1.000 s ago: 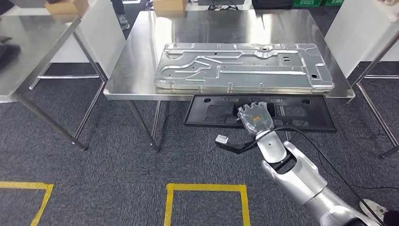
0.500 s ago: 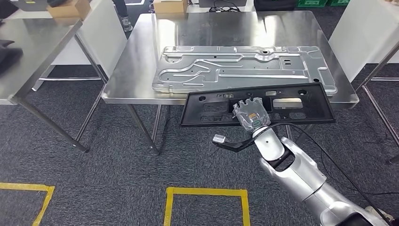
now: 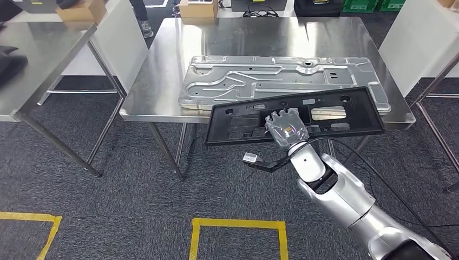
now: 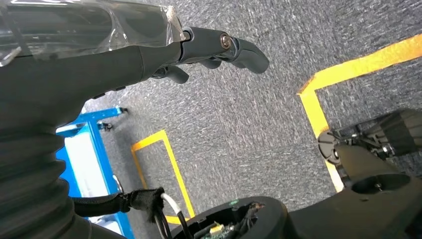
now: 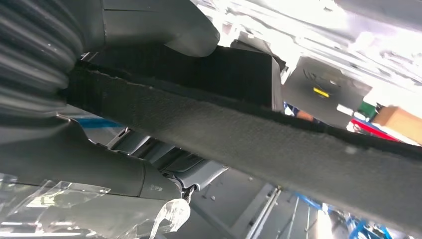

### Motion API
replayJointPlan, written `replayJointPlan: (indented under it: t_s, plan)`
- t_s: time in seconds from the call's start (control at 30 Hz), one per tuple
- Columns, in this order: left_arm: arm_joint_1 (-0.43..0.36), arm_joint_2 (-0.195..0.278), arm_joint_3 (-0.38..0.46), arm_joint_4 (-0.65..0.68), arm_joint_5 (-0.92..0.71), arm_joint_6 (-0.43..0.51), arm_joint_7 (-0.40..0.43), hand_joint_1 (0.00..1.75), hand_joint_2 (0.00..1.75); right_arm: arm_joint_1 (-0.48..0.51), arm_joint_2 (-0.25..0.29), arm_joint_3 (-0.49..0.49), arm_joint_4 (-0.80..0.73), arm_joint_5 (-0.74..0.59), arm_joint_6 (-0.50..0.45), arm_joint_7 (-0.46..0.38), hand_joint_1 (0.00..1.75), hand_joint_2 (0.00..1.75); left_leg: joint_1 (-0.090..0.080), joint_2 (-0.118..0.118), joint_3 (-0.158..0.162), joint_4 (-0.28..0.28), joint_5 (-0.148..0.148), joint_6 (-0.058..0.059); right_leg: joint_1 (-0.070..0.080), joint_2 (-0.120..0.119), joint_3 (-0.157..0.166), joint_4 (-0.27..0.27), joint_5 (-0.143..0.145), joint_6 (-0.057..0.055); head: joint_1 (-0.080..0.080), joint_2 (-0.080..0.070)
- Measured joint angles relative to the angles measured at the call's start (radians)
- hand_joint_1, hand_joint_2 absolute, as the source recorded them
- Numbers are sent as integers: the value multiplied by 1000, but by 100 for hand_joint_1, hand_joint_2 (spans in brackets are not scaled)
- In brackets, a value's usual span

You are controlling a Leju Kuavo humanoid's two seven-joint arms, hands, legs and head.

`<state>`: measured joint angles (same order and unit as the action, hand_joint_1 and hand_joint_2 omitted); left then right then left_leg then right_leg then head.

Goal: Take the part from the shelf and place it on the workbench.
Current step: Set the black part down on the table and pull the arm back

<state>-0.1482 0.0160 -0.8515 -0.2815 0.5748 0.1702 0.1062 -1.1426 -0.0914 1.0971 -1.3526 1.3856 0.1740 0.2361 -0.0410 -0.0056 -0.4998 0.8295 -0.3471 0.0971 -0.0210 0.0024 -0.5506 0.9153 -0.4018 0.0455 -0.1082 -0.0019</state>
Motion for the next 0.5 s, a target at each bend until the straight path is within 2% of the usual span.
replayJointPlan:
  t_s: [0.03,0.1,0.13,0.17,0.2,0.23,0.27,0.3,0.33,0.37,0.43,0.5]
  plan:
    - [-1,-4,-2,0,0,1,0,0,175,-1,0,2,0,0,0,0,175,175,4,0,7,-5,3,-1,2,0,-24,53,-28,2,0,0]
    - [-3,-8,-6,0,0,3,0,0,175,-3,0,7,0,0,-1,0,175,175,7,0,9,-3,1,3,1,1,-100,208,-96,5,0,0]
    - [-3,-10,-7,0,-1,4,1,0,175,-1,-1,10,0,0,-1,0,175,175,7,-2,10,-2,-2,3,1,1,-139,276,-116,7,0,0]
    - [-2,-11,-8,0,-1,5,3,0,175,1,-2,12,0,0,-1,1,175,175,7,-3,11,0,-5,2,0,1,-162,308,-117,10,0,0]
    - [-1,-12,-9,0,-1,6,4,0,175,2,-3,16,0,0,-2,1,175,175,8,-4,13,3,-9,0,-1,1,-164,298,-97,12,0,0]
    - [-1,-13,-10,0,-1,6,5,0,175,3,-3,19,0,0,-2,2,175,175,10,-5,17,7,-16,-4,-2,0,-143,243,-59,14,0,0]
    - [0,-13,-10,0,-1,6,6,0,175,3,-4,21,0,1,-3,3,175,175,11,-6,22,12,-24,-9,-4,0,-106,161,-14,17,0,0]
    - [-1,-12,-11,0,-1,6,6,0,175,1,-4,23,0,1,-5,4,175,175,9,-7,25,17,-33,-15,-6,0,-67,81,20,18,0,0]
    - [-2,-12,-11,0,-1,7,6,0,175,0,-4,23,0,2,-6,5,175,175,7,-7,26,21,-41,-18,-9,1,-39,22,40,17,0,0]
    - [-3,-12,-12,1,-1,7,6,0,175,-1,-4,24,1,2,-7,6,175,175,4,-7,27,23,-48,-20,-11,2,-24,-8,46,13,1,0]
    - [-4,-11,-12,1,-1,7,6,0,175,-2,-5,25,2,3,-9,7,175,175,3,-7,28,23,-55,-19,-13,5,-20,-15,40,1,0,0]
    - [-4,-9,-12,1,-1,7,6,0,175,-2,-4,27,4,2,-9,8,175,175,4,-6,19,52,-75,-27,-16,2,-15,-17,37,-5,0,0]
